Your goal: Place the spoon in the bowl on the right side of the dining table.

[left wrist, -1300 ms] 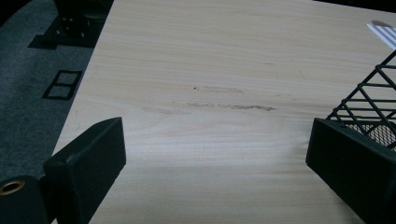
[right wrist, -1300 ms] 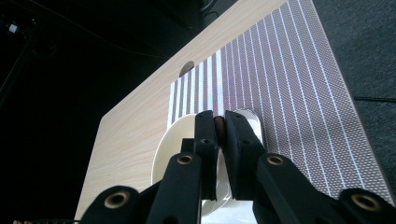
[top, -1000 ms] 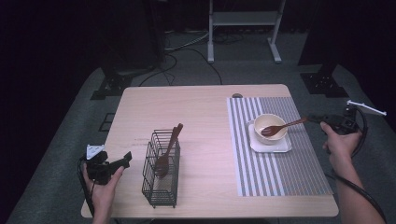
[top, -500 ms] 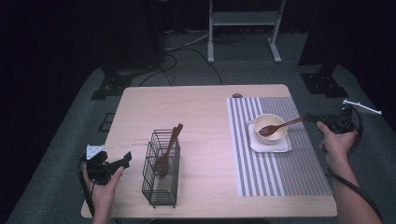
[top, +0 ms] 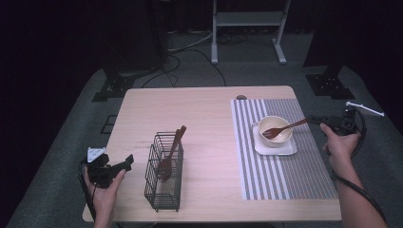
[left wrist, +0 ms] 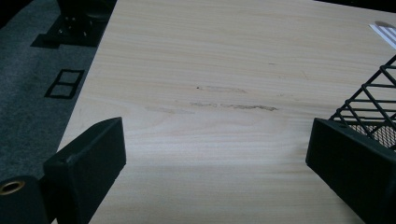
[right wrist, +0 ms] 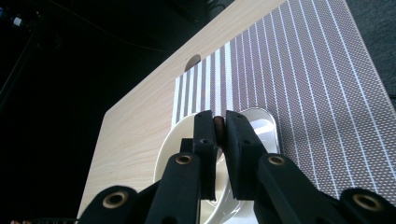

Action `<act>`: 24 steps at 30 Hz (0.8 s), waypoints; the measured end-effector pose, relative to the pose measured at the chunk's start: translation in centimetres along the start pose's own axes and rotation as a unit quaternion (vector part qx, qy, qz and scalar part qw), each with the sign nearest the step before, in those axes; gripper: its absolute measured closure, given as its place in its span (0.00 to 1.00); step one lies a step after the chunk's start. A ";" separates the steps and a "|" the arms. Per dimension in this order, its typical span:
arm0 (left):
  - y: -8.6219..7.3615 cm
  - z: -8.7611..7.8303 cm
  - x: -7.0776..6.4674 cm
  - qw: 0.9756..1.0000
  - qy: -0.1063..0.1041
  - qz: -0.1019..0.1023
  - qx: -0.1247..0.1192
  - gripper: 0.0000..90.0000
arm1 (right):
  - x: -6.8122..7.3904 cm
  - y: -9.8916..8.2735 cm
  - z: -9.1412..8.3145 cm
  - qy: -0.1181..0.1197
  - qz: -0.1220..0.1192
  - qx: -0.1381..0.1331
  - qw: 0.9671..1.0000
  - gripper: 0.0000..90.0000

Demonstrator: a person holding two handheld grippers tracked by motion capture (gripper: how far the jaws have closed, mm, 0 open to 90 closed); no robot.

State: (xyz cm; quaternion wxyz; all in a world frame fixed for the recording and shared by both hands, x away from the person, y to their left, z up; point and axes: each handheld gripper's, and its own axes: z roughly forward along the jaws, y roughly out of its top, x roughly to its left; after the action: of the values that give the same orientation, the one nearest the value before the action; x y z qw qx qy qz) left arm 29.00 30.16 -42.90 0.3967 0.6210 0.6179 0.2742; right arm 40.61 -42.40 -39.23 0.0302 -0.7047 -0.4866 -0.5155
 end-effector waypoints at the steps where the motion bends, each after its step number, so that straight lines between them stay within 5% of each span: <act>1: 0.0 0.0 0.0 1.000 0.000 0.000 0.000 0.04 | -0.1 0.0 0.1 0.001 0.000 0.001 1.000 0.91; 9: 0.0 0.0 -0.1 1.000 0.001 0.003 0.001 0.04 | -0.7 -0.2 0.4 0.014 0.007 0.002 1.000 0.89; 24: 0.0 0.0 -0.2 1.000 0.001 0.007 0.001 0.04 | -1.8 -1.2 0.5 0.035 0.013 0.008 0.999 0.67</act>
State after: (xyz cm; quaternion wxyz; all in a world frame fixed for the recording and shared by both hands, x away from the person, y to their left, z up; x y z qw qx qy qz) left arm 28.99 30.00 -42.91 0.3934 0.6255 0.6142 0.2770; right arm 40.10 -42.62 -41.38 0.0598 -0.6925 -0.4801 -0.5352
